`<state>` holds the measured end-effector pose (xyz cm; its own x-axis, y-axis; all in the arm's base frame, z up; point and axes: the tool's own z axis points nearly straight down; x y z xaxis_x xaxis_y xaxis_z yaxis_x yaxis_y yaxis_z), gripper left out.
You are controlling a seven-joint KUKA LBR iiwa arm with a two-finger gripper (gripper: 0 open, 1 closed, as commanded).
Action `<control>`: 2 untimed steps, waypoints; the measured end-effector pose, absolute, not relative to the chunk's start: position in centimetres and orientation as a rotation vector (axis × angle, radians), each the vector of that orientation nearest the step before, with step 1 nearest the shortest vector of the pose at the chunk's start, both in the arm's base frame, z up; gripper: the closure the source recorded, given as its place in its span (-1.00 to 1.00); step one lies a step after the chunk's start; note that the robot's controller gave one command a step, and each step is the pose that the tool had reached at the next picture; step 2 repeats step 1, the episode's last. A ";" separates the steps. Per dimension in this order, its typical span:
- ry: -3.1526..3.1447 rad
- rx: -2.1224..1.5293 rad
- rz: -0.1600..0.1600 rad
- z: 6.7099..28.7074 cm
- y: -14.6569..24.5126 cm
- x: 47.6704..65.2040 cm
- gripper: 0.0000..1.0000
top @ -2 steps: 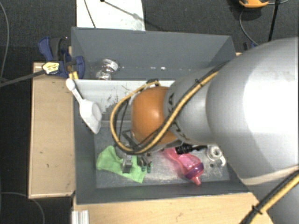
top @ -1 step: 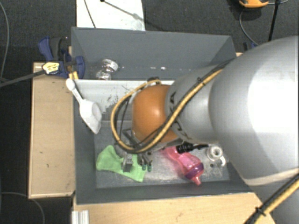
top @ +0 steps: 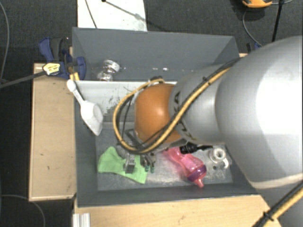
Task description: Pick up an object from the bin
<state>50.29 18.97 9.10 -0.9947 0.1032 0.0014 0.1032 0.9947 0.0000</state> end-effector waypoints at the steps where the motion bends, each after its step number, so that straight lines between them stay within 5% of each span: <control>1: -3.133 -0.163 0.002 10.7 18.9 50.2 1.00; 2: -3.133 -0.163 0.002 10.7 18.9 50.2 1.00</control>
Offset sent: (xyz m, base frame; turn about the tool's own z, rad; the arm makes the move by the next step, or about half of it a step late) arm 0.0000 0.0000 0.0110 0.0000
